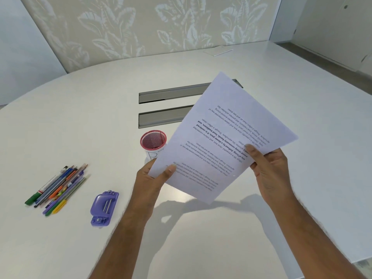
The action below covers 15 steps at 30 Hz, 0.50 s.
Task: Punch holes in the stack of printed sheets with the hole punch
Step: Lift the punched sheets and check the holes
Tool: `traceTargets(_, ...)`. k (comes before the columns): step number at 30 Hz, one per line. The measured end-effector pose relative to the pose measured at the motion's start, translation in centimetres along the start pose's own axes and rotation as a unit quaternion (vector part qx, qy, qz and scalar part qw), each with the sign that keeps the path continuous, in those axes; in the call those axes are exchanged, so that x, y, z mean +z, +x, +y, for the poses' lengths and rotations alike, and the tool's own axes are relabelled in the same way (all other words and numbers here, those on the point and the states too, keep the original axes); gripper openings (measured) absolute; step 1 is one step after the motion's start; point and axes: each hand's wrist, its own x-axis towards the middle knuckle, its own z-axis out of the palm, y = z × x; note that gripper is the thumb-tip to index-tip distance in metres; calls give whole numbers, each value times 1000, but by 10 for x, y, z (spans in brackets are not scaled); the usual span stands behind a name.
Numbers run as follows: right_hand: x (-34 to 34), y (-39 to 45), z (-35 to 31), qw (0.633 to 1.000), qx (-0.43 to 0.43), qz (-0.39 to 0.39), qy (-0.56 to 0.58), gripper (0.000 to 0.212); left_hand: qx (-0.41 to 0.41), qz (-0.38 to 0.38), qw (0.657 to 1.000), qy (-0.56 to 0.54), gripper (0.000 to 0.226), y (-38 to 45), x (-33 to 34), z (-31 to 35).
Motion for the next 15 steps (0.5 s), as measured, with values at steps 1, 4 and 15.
traceTargets(1,0,1,-2,1000,-3,3,0,39,2,-7,1000,24,36,-1,0,1)
traceTargets(4,2,2,-7,1000,-18,1,0,36,11,-10,999,46,32,-1,2,1)
traceTargets(15,14,-2,-15,991,-28,-54,-117,22,20,-70,997,35,29,2,15,20)
